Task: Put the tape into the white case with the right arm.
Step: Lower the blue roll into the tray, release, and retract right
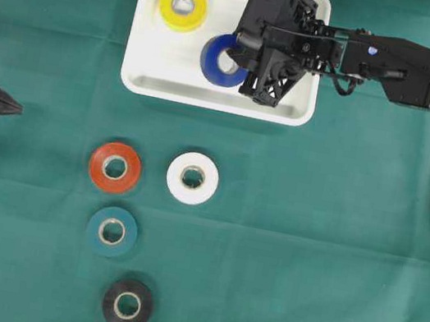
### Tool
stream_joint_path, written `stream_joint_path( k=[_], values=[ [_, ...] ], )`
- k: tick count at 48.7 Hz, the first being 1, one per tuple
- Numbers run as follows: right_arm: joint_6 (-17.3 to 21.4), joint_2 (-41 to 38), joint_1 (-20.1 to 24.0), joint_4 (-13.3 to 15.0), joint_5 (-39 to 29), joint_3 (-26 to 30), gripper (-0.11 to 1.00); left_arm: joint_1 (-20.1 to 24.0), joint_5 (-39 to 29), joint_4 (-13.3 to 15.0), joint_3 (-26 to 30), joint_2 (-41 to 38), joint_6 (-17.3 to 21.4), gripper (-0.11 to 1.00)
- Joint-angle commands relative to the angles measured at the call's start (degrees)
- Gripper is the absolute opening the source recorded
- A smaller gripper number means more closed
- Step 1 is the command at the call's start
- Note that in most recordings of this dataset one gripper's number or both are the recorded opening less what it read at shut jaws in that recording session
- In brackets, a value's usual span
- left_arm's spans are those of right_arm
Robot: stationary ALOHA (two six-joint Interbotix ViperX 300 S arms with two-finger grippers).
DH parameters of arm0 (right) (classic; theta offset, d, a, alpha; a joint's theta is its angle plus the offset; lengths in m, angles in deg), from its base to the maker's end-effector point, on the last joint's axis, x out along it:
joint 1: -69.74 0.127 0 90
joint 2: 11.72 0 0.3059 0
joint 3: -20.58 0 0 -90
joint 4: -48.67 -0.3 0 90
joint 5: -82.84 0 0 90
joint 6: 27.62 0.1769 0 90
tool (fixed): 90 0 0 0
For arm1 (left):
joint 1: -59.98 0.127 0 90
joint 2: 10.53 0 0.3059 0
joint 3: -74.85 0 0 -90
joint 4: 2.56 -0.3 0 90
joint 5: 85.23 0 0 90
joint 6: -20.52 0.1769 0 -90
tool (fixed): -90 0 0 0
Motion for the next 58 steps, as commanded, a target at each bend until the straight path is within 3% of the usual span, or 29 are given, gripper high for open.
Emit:
stream_joint_path(
  k=[1,7,9,21,58],
  values=[
    [0.0,0.88,0.09,0.18,0.44,0.53,0.19,0.09,0.26,0.09,0.79,-0.35,0.0,0.01],
    [0.0,0.88,0.0,0.18,0.35,0.44,0.54,0.18,0.26,0.09,0.79,-0.35,0.0,0.01],
    [-0.09,0.97,0.0,0.18,0.44,0.35,0.61,0.18,0.26,0.09,0.79,-0.35,0.0,0.01],
    [-0.09,4.22,0.09,0.18,0.35,-3.08,0.56,0.09,0.26,0.09,0.79,-0.35,0.0,0.01],
    [0.62,38.5,0.0,-0.09,6.15,-36.47,0.56,0.26,0.26,0.09,0.88,-0.35,0.0,0.01]
  ],
)
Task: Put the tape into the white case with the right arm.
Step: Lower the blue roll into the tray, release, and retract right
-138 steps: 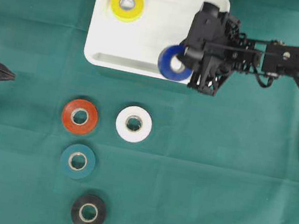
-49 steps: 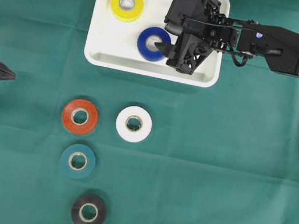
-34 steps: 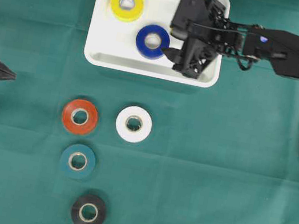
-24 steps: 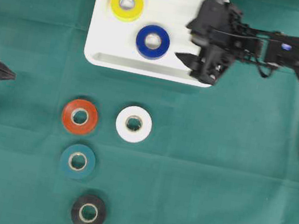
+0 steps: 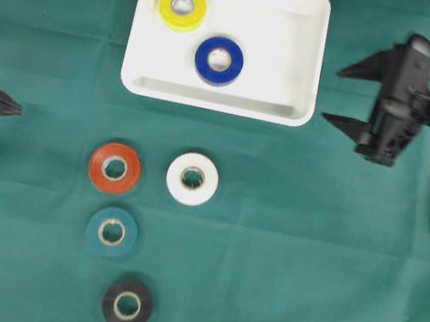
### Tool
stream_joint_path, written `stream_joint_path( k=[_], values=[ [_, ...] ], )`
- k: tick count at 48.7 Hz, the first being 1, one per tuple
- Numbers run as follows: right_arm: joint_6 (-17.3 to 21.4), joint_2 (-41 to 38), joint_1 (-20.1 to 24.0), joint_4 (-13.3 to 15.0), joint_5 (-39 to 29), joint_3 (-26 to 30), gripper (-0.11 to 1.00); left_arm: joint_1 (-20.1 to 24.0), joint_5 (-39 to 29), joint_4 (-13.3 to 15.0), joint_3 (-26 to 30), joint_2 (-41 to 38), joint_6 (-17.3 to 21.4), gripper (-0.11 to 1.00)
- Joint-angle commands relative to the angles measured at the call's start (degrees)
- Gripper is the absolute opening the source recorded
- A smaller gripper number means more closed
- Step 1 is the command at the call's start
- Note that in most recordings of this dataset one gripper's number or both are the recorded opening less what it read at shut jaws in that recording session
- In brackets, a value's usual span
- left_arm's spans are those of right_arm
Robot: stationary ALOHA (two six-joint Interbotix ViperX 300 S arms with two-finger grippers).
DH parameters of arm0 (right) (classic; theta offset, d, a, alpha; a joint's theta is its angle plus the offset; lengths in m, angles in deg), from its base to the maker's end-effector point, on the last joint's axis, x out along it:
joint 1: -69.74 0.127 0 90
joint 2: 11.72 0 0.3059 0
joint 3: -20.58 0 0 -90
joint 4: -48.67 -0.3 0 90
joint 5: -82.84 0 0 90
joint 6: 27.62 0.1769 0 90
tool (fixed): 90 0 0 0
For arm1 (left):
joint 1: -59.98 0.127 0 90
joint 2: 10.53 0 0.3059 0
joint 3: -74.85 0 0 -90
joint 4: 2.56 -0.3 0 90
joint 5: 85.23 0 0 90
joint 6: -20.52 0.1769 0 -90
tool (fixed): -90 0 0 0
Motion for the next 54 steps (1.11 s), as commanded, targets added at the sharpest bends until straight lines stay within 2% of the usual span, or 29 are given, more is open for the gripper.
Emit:
stream_joint_path(
  k=[1,13,28,34,46,54],
  values=[
    [0.09,4.66,0.0,-0.09,0.62,-2.46,0.56,0.18,0.26,0.0,0.97,-0.44,0.0,0.01],
    [0.18,12.92,0.0,-0.18,0.53,-7.12,0.55,0.26,0.26,0.09,0.97,-0.44,0.0,0.01],
    [0.26,13.8,1.67,-0.26,1.23,-8.96,0.55,0.26,0.26,0.09,0.88,-0.44,0.0,0.01],
    [0.26,13.8,5.8,-0.18,1.76,-9.67,0.55,0.26,0.26,0.09,0.97,-0.44,0.0,0.01],
    [0.26,13.8,16.79,-0.18,1.49,-10.9,0.55,0.26,0.26,0.09,0.79,-0.44,0.0,0.01],
    [0.26,13.89,21.18,-0.18,1.41,-11.95,0.55,0.26,0.35,0.09,0.79,-0.44,0.0,0.01]
  ],
)
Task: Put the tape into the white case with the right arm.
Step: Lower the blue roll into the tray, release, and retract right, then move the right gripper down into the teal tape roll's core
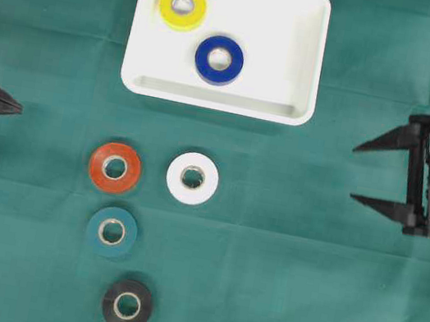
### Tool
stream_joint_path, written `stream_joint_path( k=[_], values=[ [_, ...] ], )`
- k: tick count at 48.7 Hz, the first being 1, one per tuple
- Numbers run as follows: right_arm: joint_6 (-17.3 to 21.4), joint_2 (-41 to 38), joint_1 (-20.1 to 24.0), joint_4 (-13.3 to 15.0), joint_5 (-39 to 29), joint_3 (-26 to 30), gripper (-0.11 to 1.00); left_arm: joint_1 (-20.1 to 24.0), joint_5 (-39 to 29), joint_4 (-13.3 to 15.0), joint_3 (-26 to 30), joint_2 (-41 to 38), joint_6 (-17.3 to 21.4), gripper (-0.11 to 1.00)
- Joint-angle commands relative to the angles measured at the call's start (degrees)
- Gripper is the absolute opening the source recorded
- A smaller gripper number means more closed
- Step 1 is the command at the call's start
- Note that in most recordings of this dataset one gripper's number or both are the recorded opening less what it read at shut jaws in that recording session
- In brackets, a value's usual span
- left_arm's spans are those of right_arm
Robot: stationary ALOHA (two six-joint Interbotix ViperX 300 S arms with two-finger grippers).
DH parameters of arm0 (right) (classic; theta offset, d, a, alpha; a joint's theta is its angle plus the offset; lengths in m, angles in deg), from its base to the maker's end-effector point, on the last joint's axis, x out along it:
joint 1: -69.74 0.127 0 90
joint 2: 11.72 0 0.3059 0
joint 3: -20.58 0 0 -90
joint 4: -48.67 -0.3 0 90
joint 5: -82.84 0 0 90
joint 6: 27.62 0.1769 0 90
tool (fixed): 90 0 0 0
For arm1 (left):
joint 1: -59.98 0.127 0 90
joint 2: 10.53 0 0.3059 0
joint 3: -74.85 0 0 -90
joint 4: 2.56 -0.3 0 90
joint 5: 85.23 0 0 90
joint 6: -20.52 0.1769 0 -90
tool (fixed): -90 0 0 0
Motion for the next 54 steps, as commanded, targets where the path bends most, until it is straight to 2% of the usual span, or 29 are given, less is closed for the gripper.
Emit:
stream_joint_path(
  k=[1,33,42,54],
  values=[
    [0.09,0.09,1.93,0.0,0.26,0.09,0.55,0.18,0.35,0.18,0.79,-0.35,-0.09,0.01],
    [0.0,-2.9,3.78,0.18,1.58,1.41,0.55,0.18,0.53,0.18,0.88,-0.35,-0.09,0.01],
    [-0.09,-8.26,5.54,0.26,2.81,4.66,0.55,0.18,0.44,0.18,0.88,-0.35,-0.09,0.01],
    [-0.53,-18.19,7.29,0.35,2.99,11.78,0.55,0.26,0.44,0.09,0.79,-0.35,-0.09,0.01]
  ],
)
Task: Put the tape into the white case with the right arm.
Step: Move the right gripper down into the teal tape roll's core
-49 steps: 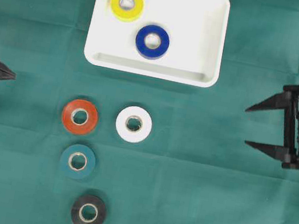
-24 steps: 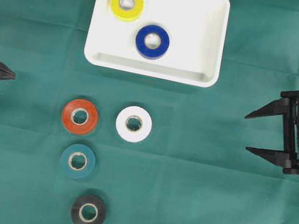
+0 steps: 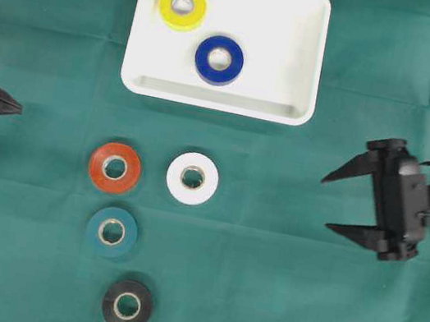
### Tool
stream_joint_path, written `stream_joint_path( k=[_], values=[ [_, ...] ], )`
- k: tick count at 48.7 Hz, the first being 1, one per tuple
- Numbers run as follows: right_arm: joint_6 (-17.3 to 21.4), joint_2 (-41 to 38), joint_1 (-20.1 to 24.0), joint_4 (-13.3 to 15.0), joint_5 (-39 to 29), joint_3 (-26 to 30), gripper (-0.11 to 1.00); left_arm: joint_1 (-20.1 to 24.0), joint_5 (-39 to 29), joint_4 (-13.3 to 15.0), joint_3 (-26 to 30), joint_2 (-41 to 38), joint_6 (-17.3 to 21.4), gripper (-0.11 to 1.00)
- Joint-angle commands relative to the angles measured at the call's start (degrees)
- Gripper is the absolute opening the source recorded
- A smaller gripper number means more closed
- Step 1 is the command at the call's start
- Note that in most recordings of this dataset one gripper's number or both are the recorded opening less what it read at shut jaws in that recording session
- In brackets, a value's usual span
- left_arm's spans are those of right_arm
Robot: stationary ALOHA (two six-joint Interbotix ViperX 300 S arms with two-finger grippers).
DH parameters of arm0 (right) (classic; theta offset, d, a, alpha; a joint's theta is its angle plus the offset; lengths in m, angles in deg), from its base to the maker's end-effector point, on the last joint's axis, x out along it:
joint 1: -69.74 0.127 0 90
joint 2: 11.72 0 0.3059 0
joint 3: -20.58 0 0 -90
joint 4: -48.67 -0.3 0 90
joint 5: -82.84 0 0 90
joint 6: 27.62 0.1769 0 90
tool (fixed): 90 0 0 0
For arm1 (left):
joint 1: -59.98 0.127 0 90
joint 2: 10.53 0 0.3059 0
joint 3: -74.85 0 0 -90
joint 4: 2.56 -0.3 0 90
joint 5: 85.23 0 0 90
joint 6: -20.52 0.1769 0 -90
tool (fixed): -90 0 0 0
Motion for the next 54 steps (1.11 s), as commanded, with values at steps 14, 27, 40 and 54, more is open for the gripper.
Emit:
stream_joint_path(
  k=[14,27,40,54],
  values=[
    [-0.09,-13.71,0.7,0.18,0.53,13.18,0.55,0.44,0.53,0.09,0.88,-0.44,0.0,0.01],
    [-0.18,-24.17,2.64,0.18,0.53,24.08,0.55,0.44,0.44,0.09,0.88,-0.44,0.09,0.01],
    [-0.18,-33.31,3.08,0.18,0.26,35.16,0.55,0.44,0.44,0.0,1.05,-0.44,0.0,0.01],
    [-0.26,-40.87,4.13,0.18,-1.32,46.14,0.55,0.44,0.53,0.09,0.97,-0.44,0.0,0.01]
  ],
)
